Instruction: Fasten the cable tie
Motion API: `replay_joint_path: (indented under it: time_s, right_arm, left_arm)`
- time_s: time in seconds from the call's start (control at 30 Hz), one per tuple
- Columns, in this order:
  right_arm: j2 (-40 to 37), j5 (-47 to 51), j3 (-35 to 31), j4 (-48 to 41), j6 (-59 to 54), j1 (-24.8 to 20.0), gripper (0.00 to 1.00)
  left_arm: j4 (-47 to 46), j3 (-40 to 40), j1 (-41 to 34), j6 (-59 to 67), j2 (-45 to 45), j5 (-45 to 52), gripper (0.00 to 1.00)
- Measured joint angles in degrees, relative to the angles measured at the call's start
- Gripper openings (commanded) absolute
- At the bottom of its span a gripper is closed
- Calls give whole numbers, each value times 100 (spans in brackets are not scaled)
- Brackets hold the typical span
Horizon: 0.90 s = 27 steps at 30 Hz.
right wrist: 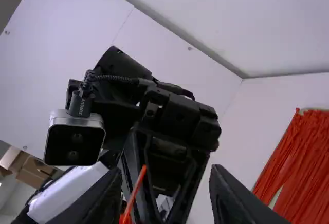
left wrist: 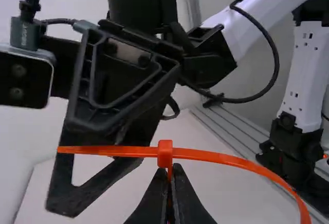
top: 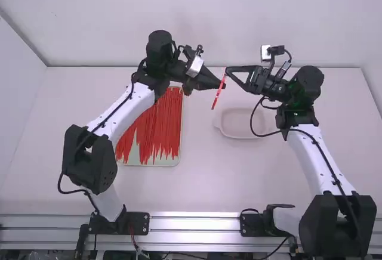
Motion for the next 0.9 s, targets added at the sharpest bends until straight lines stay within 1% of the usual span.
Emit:
replay_joint_path:
  time_s: [0.07, 0.13, 0.23, 0.4, 0.43, 0.6, 0.7, 0.73, 0.77, 0.9]
  right_arm:
    - [0, -39, -2, 293, 138, 52, 31]
    - [0, -92, -2, 597, 282, 63, 29]
    - [-2, -155, -2, 796, 459, 48, 26]
    - [-2, -264, -2, 800, 627, 0, 21]
    - [-2, -299, -2, 802, 660, 2, 18]
    - [-2, -382, 0, 791, 699, 20, 15]
    - [-2, -382, -2, 791, 699, 90, 8]
    - [-2, -382, -2, 791, 704, 116, 3]
    - [-2, -385, 0, 791, 708, 129, 0]
    - [-2, -396, -2, 776, 702, 131, 0]
  left_arm:
    - [-2, 0, 0, 0, -2, -2, 2]
    - [0, 2, 0, 2, 0, 0, 2]
    - [20, 0, 0, 2, 0, -4, 2]
    - [63, 0, 9, 44, 0, -4, 2]
    - [138, 0, 20, 42, -2, -2, 2]
    - [319, 0, 44, 2, -2, -7, 2]
    - [367, 0, 44, 0, -2, -4, 2]
    - [369, 0, 44, 0, -2, -4, 2]
    - [367, 0, 44, 0, -2, 0, 2]
    - [354, 0, 44, 0, -2, -2, 2]
